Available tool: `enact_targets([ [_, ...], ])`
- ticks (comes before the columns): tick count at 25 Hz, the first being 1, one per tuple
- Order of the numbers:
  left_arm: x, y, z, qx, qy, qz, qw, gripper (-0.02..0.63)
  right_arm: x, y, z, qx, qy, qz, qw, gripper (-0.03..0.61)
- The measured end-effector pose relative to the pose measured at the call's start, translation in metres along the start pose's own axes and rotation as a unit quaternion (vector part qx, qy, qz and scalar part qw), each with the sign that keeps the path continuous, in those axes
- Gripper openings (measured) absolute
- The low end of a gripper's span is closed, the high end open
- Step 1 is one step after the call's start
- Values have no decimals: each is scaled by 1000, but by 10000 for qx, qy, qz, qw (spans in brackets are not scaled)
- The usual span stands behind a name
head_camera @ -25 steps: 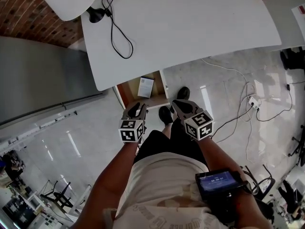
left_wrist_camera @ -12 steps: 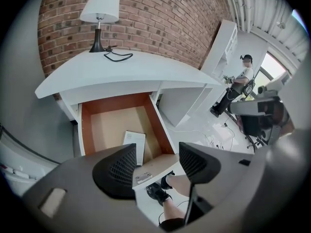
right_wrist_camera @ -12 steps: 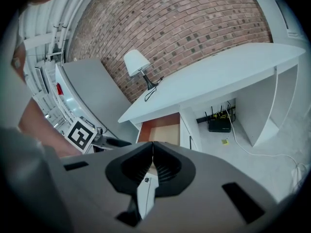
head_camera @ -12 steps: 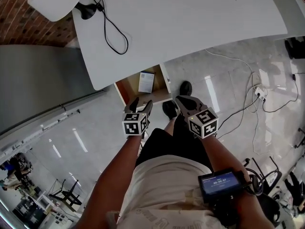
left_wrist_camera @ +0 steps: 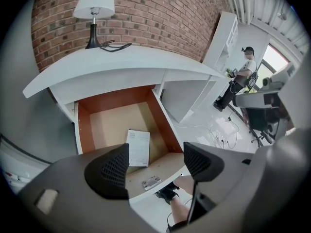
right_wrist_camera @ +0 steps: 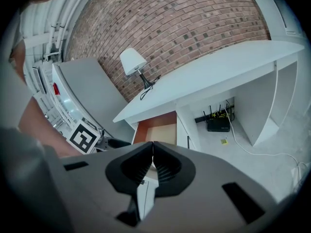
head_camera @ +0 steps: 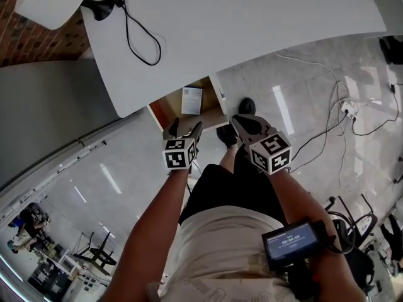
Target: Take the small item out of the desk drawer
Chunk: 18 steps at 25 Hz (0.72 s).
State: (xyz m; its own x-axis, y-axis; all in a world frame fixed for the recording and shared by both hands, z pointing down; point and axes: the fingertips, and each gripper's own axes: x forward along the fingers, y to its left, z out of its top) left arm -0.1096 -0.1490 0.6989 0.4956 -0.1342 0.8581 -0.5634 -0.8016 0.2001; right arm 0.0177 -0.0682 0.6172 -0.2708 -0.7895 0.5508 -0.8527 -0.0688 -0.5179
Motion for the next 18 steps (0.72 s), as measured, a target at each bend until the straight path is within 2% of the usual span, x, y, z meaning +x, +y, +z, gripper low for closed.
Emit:
enact_targets([
  [6,12,3,-5,20,201,61,9998,344,0,-1,-2,-2,37,28,10000,6],
  [11,28,10,-3,-111,296,131,9994,344,3,-12,-12,75,94,28,9999,6],
  [18,50,9,-7,34,441,174,9989,344,10,-31,-26,222,130,-14,9997,6],
])
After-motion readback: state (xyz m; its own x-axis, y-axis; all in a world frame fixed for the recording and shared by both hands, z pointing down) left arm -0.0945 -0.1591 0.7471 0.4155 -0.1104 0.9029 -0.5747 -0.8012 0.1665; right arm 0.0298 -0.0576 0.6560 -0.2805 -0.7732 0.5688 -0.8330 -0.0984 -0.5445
